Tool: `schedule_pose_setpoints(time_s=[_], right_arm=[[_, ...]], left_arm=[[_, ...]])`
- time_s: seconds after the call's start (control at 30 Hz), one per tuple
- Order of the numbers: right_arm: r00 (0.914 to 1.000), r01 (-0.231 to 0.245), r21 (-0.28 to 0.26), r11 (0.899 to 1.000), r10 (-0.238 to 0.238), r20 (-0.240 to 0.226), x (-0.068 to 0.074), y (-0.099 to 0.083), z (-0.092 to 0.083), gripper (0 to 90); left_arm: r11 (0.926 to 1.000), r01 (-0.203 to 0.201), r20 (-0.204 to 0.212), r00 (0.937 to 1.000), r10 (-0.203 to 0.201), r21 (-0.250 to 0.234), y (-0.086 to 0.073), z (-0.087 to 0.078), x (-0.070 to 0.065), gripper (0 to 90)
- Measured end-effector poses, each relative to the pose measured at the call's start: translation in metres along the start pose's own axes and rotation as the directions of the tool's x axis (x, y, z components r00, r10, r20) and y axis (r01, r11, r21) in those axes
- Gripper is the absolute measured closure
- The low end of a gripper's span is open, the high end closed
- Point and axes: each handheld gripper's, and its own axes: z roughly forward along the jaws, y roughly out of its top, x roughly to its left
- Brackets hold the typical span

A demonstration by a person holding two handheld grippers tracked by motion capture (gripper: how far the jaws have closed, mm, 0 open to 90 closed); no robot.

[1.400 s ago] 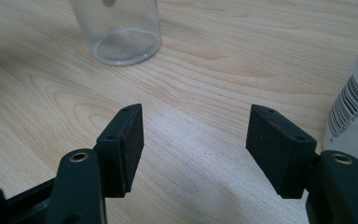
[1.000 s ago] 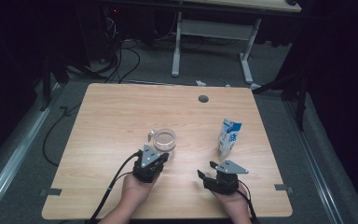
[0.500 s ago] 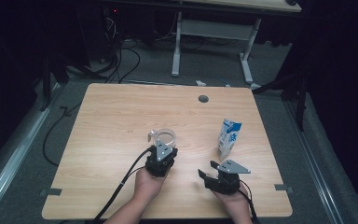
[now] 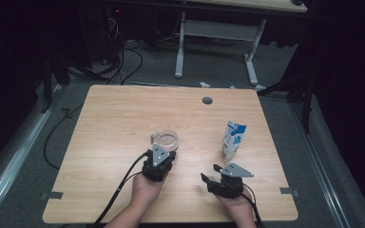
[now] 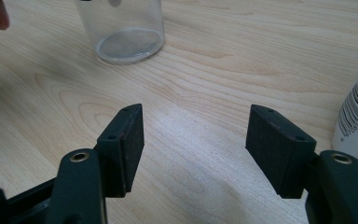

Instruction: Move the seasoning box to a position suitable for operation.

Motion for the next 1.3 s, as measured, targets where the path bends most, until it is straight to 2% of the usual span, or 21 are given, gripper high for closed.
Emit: schedule_pose_setpoints(time_s=[0.23,0.37,0.73,0.8,1.1,1.2,1.3], right_arm=[[1.0,0.0,-0.004,1.0,0.0,-0.001,0.0,0.0,-0.001,37.2],[1.0,-0.001,-0.001,1.0,0.001,0.002,0.0,0.0,0.0,37.2],[1.0,0.005,0.005,1.0,-0.005,-0.001,0.003,0.0,0.001,37.4],[1.0,0.009,0.003,1.0,-0.009,0.0,0.003,0.0,0.001,37.5],[0.9999,0.011,0.01,1.0,-0.011,-0.002,0.004,-0.001,0.002,37.6],[1.0,0.009,0.01,1.0,-0.009,0.0,0.003,-0.001,0.002,37.6],[1.0,0.01,0.011,1.0,-0.01,0.002,0.003,-0.001,0.003,37.7]], left_arm=[[1.0,-0.003,-0.024,0.9997,0.003,0.005,-0.005,-0.008,0.006,90.0],[1.0,0.008,-0.034,0.9994,-0.008,0.002,-0.008,-0.011,0.01,90.0],[0.9977,0.068,-0.108,0.9919,-0.067,0.0,-0.016,-0.018,0.041,90.0],[0.9977,0.067,-0.117,0.9908,-0.067,-0.009,-0.015,-0.018,0.045,90.0],[0.998,0.062,-0.123,0.9906,-0.061,0.005,-0.006,-0.002,0.063,90.0],[0.9986,0.052,-0.108,0.9928,-0.051,0.006,-0.001,0.007,0.067,90.0],[0.9993,0.035,-0.089,0.9954,-0.034,0.009,0.004,0.017,0.067,90.0]])
